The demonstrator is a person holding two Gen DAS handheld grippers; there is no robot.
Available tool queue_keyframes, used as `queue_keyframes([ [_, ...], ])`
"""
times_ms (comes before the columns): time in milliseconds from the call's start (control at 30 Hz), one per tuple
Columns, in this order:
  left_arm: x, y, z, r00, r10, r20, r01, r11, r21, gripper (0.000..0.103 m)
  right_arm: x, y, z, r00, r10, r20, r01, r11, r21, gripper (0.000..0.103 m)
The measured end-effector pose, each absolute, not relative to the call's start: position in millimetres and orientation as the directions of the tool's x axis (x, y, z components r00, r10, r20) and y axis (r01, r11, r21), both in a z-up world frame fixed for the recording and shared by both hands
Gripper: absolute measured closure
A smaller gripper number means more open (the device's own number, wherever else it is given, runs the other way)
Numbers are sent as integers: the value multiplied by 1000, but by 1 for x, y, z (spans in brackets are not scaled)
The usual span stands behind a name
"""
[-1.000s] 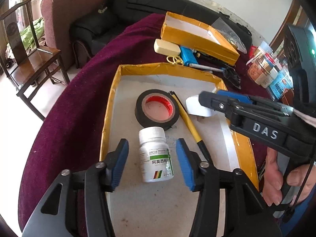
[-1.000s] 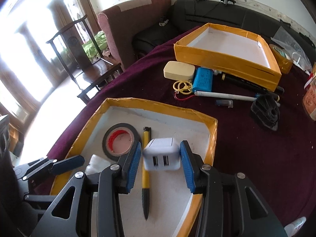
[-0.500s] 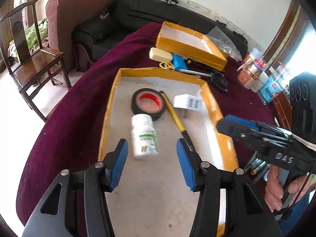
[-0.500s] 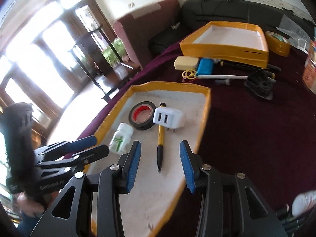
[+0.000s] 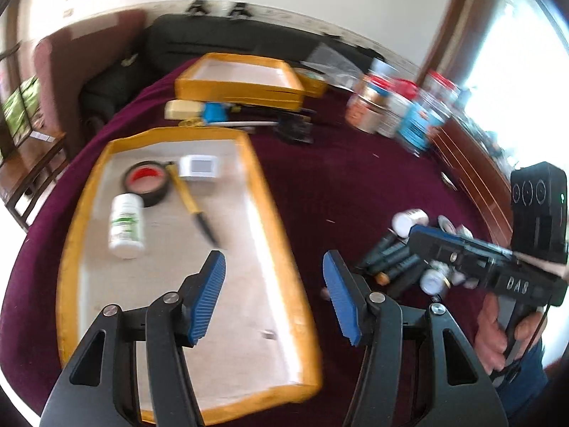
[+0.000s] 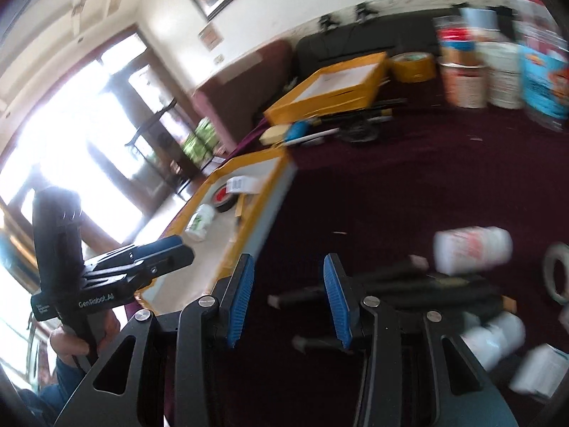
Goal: Organize rigid objects
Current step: 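Move both grippers back toward the remaining markers and bottles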
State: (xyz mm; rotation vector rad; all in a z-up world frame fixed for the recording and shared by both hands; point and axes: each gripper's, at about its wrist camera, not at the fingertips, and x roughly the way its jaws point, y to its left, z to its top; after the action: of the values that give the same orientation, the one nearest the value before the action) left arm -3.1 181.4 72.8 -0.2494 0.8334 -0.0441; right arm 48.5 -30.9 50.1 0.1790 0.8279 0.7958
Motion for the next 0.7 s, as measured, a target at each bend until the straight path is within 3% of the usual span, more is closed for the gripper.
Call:
queue_keyframes([
  [400,25,94,42,573,-127,-810,99,991,-85,47,54,-169,48,682,530,-505,-326,837,438,67],
  [533,24,77,33,554,-167,-815,117,986,-122,47,58,-218,53,774,349,-527,-113,896,429,67],
  [700,16,48,27,563,-225,-795,159,974,-163,47,60,-272,43,771,86,-631,212,900,381,66],
])
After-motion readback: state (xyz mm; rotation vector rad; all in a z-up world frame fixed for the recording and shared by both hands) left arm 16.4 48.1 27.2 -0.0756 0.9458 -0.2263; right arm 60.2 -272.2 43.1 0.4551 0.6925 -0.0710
